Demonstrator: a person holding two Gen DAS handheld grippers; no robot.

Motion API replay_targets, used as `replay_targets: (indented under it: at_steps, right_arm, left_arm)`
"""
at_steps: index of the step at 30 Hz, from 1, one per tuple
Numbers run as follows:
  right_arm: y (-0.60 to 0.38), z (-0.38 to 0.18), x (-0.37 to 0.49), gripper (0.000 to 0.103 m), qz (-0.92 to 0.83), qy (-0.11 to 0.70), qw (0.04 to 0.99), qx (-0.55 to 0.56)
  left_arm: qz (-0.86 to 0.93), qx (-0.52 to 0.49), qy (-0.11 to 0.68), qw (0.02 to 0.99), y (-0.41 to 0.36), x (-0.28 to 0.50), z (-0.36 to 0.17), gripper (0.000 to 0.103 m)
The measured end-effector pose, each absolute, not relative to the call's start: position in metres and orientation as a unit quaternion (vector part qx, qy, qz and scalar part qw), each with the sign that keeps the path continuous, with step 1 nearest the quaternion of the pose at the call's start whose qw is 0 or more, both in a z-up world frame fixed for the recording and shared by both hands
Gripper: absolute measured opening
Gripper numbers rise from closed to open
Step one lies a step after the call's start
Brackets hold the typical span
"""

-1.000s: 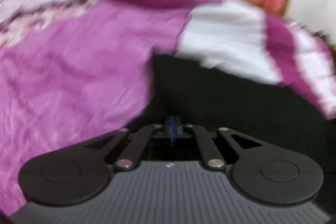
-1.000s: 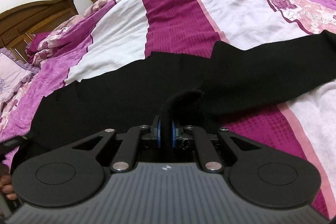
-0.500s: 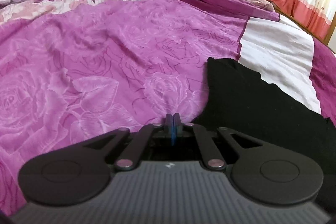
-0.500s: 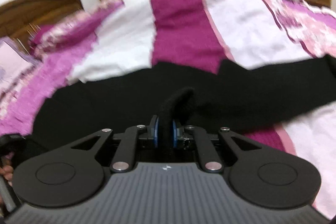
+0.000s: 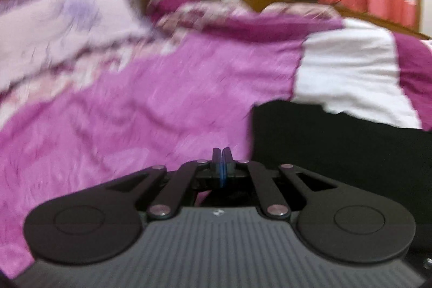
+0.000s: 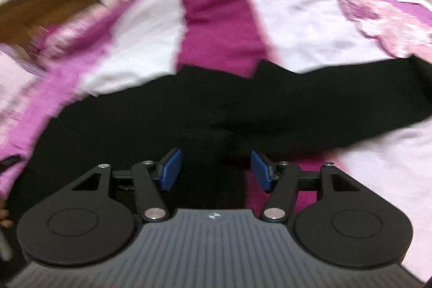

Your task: Fold small clothes

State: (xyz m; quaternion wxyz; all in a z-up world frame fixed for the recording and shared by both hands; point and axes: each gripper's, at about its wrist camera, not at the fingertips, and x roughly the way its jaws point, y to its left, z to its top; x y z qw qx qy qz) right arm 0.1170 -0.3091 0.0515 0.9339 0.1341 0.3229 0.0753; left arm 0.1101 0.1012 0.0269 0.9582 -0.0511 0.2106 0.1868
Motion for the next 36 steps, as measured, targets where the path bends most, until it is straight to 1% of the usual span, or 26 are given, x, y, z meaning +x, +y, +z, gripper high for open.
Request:
replay_targets:
  at_steps: [2,4,5,6,7,10,11,13,15,17,20,23,25,28,30,32,33,35,36]
  right_arm:
    - [-0.312,0.042,0.125,0.065,0.083,0.317,0.926,0.187]
    - [-0.319,0.028,0.133,0.062,0.053,0.33,0.911,0.241]
    - [-0.321,0.025,0.134,0.053,0.048,0.331,0.907,0.256]
    - [-0.32,0.025,0.134,0.045,0.042,0.331,0.91,0.245]
    - [-0.313,0.028,0.134,0.029,0.028,0.337,0.919,0.204]
    - [-0.302,0.034,0.127,0.015,0.02,0.332,0.934,0.127]
    - [-0.298,0.035,0.125,0.012,0.014,0.325,0.941,0.097]
    - [-0.286,0.034,0.12,0.012,0.014,0.302,0.953,0.036]
    - [-0.277,0.028,0.115,0.014,0.012,0.294,0.956,-0.009]
    - [-0.271,0.03,0.113,0.015,0.01,0.29,0.956,-0.033]
    - [-0.285,0.038,0.1,0.017,0.013,0.255,0.967,-0.002]
    - [-0.318,0.041,0.085,0.018,-0.005,0.231,0.972,0.038]
    - [-0.345,0.042,0.08,0.018,-0.028,0.227,0.972,0.062]
    - [-0.388,0.043,0.077,0.019,-0.071,0.239,0.963,0.101]
    - [-0.412,0.045,0.075,0.022,-0.084,0.238,0.96,0.122]
    - [-0.43,0.043,0.076,0.028,-0.088,0.238,0.959,0.127]
    - [-0.438,0.041,0.078,0.03,-0.087,0.242,0.957,0.132]
    - [-0.451,0.035,0.082,0.037,-0.081,0.252,0.951,0.157]
    - [-0.455,0.032,0.083,0.041,-0.077,0.256,0.948,0.175]
  left_arm:
    - [0.161,-0.042,0.188,0.968,0.088,0.105,0.032,0.003]
    - [0.138,-0.034,0.163,0.976,0.074,0.098,0.037,0.003]
    - [0.116,-0.032,0.155,0.981,0.066,0.097,0.039,0.003]
    - [0.086,-0.033,0.152,0.984,0.057,0.095,0.042,0.003]
    - [0.058,-0.029,0.151,0.986,0.048,0.095,0.043,0.003]
    - [0.019,-0.028,0.162,0.986,0.028,0.098,0.043,0.003]
    - [0.017,-0.037,0.175,0.984,0.025,0.101,0.041,0.003]
    - [-0.009,-0.05,0.187,0.981,0.017,0.103,0.037,0.004]
    - [-0.043,-0.039,0.188,0.981,0.005,0.101,0.036,0.004]
    - [-0.075,-0.025,0.192,0.978,-0.009,0.097,0.033,0.004]
    - [-0.1,0.007,0.206,0.973,-0.037,0.088,0.032,0.004]
    - [-0.139,0.0,0.189,0.972,-0.064,0.075,0.043,0.004]
    - [-0.16,-0.002,0.186,0.969,-0.086,0.07,0.049,0.004]
    - [-0.189,-0.001,0.21,0.959,-0.121,0.076,0.047,0.004]
    - [-0.195,0.007,0.218,0.956,-0.143,0.083,0.041,0.004]
    - [-0.194,0.026,0.234,0.952,-0.162,0.089,0.03,0.004]
    - [-0.193,0.026,0.24,0.951,-0.167,0.088,0.025,0.004]
    - [-0.196,0.013,0.262,0.945,-0.173,0.091,0.014,0.005]
    - [-0.193,0.011,0.274,0.942,-0.174,0.093,0.008,0.012]
